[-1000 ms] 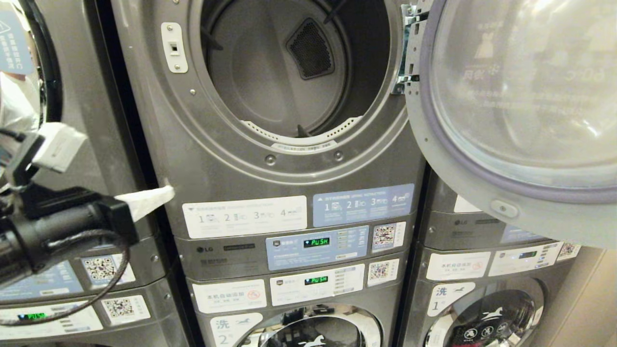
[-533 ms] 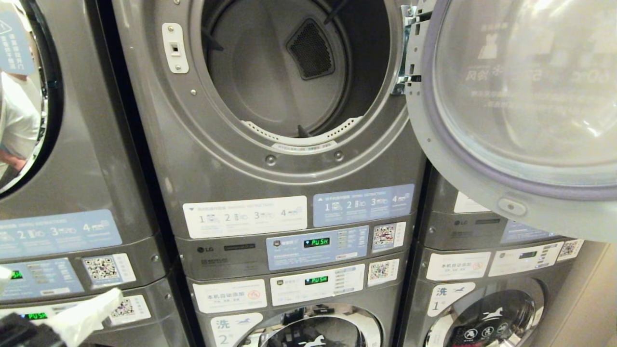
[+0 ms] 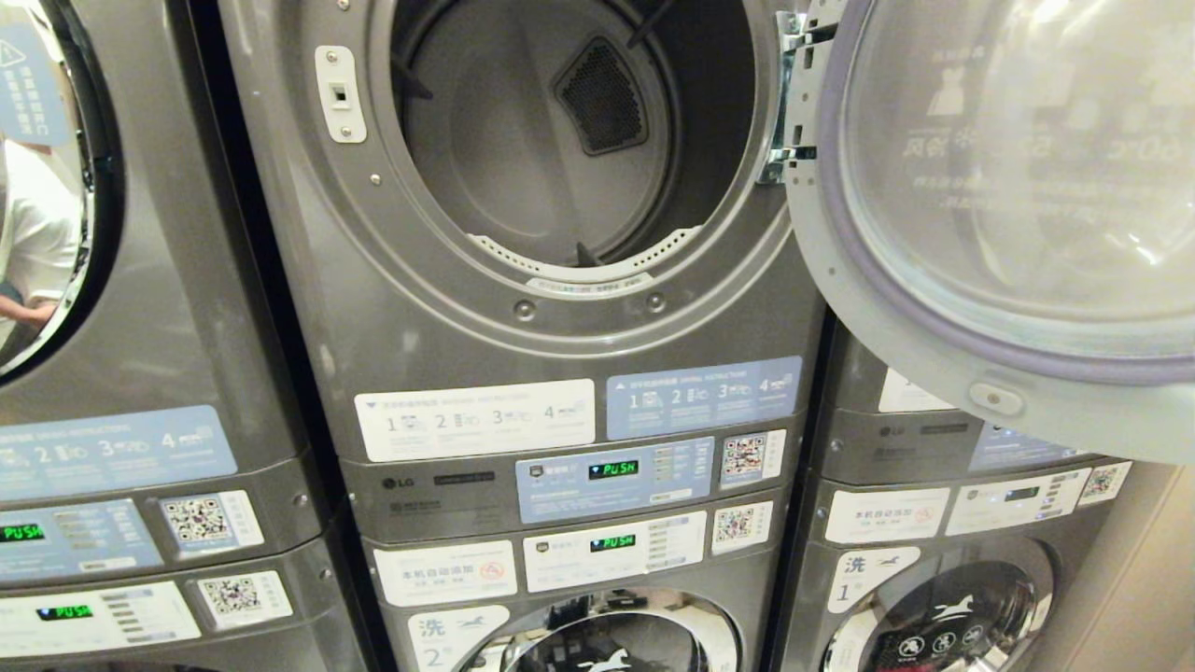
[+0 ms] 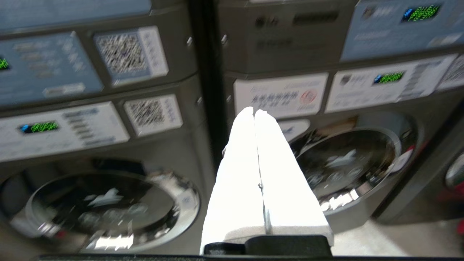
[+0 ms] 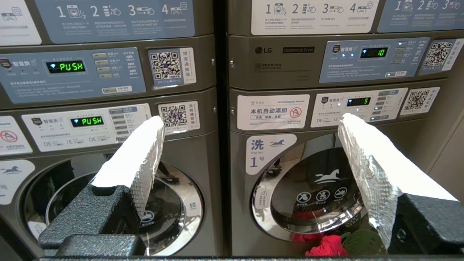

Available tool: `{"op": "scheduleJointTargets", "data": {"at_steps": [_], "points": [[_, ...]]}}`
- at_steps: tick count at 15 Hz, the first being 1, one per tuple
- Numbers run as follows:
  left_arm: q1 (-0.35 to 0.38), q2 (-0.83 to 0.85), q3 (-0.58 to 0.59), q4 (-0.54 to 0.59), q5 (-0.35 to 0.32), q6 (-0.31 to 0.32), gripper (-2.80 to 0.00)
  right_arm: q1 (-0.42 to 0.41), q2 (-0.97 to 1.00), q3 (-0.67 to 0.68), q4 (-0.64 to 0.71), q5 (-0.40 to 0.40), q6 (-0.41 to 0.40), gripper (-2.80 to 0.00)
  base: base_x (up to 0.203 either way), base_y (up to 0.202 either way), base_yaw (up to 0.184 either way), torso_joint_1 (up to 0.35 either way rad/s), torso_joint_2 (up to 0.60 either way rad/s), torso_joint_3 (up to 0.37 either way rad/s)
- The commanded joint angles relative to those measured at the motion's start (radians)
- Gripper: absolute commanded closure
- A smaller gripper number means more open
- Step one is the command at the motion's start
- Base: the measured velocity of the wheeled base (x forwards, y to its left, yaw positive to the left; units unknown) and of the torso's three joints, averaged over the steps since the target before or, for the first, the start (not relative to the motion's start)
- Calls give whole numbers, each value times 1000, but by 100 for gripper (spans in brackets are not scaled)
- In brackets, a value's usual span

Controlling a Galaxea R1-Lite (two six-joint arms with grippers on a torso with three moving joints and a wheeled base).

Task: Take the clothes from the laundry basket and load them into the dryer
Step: Open the dryer

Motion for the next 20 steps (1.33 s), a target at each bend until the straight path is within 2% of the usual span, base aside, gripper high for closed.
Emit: {"op": "scheduleJointTargets", "data": {"at_steps": [1,3,5,9,15,18,20], "points": [[8,-90,4,72,0,14,0,0,-1,2,0,0,0,-280,0,0,0,0,0,0],[-19,-111,2,135,-18,-1,0,0,-1,2,0,0,0,-280,0,0,0,0,0,0],[-47,-155,1,143,-25,-3,0,0,-1,2,0,0,0,-280,0,0,0,0,0,0],[-58,-356,0,143,-24,-4,0,0,-1,2,0,0,0,-280,0,0,0,0,0,0],[-57,-357,1,141,-20,1,0,0,-1,2,0,0,0,-280,0,0,0,0,0,0],[-57,-357,2,139,-17,-3,0,2,-1,0,2,5,-24,-280,0,0,0,0,0,0],[-57,-357,1,141,-19,-2,0,2,-1,-43,-4,40,-71,-280,0,0,0,0,0,0]]}}
